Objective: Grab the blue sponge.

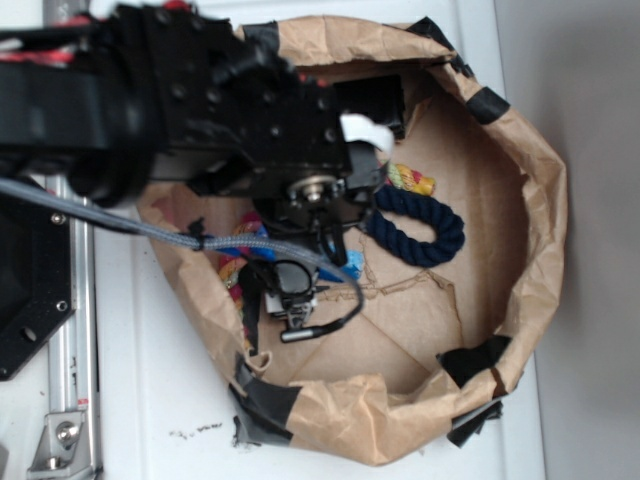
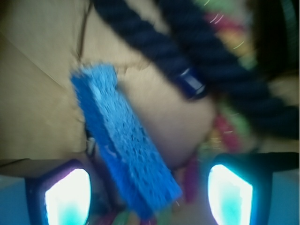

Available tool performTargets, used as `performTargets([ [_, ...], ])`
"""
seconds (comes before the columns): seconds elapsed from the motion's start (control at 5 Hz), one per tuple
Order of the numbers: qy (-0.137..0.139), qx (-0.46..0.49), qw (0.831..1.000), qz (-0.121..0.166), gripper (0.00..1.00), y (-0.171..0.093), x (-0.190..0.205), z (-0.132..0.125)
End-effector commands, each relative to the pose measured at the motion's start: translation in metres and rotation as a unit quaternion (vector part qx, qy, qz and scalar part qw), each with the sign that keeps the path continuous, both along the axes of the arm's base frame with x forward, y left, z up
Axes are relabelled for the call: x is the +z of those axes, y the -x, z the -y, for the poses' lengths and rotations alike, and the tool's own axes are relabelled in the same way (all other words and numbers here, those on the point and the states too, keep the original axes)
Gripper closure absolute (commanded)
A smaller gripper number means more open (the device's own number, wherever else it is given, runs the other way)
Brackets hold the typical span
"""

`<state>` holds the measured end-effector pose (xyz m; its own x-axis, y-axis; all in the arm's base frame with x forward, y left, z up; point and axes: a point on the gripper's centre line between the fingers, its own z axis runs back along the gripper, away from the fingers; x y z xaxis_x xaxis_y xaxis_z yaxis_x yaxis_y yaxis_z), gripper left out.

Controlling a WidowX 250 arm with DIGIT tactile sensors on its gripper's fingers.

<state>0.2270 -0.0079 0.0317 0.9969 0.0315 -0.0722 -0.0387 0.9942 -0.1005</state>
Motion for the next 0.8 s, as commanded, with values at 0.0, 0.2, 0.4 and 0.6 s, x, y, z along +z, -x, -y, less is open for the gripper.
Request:
performTargets([
  [0.0,-0.006,-0.046,0.998,0.030,1.00,-0.015,-0.010,0.016],
  [0.2,-0.011,-0.050,0.998,0.031,1.00,-0.014,-0.010,0.017],
  [0.4,-0.012,-0.049,0.998,0.031,1.00,-0.013,-0.007,0.016],
  [0.6,-0.015,-0.045,0.998,0.048,1.00,-0.010,0.011,0.011],
])
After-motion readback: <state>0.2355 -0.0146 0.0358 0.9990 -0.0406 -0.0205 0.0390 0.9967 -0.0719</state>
